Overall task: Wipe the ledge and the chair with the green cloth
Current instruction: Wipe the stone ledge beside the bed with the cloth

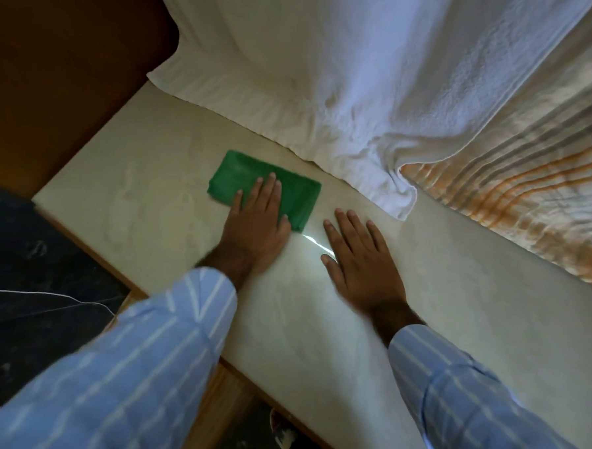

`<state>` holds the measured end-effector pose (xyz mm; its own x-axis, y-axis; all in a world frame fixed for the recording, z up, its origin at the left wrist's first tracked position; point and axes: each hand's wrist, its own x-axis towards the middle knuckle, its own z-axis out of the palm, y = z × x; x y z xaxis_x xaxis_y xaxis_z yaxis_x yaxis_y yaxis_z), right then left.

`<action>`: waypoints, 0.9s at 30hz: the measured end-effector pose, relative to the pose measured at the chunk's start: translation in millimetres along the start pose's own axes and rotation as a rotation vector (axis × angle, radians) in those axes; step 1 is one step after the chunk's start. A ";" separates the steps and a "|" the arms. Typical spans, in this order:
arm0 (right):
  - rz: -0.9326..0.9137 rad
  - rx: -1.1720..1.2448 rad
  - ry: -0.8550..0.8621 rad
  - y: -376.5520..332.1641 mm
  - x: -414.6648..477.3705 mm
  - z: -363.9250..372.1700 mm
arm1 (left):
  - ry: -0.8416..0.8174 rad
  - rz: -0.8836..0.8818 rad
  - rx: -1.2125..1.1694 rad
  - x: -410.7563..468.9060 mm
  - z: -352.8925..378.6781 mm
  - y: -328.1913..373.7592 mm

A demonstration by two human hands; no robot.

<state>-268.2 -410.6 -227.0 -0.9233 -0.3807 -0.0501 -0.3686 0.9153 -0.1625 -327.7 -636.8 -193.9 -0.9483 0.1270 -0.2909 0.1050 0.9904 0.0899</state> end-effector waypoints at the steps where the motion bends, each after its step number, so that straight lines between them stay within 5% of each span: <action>1: -0.001 0.002 0.005 -0.4 0.2 -0.1 | 0.001 -0.024 0.002 15.5 -4.1 -0.6; 6: 0.001 0.015 -0.008 0.4 -0.7 0.5 | -0.005 -0.053 0.017 36.1 -6.4 0.0; 18: -0.002 0.002 -0.017 -0.8 -1.9 -3.6 | -0.047 0.071 0.024 -128.2 43.1 5.9; 27: 0.000 -0.013 0.026 -1.0 -2.1 1.6 | -0.013 -0.106 -0.022 -51.8 24.6 -64.8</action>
<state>-265.7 -411.0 -228.3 -0.9256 -0.3776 -0.0241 -0.3701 0.9168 -0.1499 -278.0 -706.2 -208.1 -0.9497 0.0222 -0.3123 -0.0026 0.9969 0.0788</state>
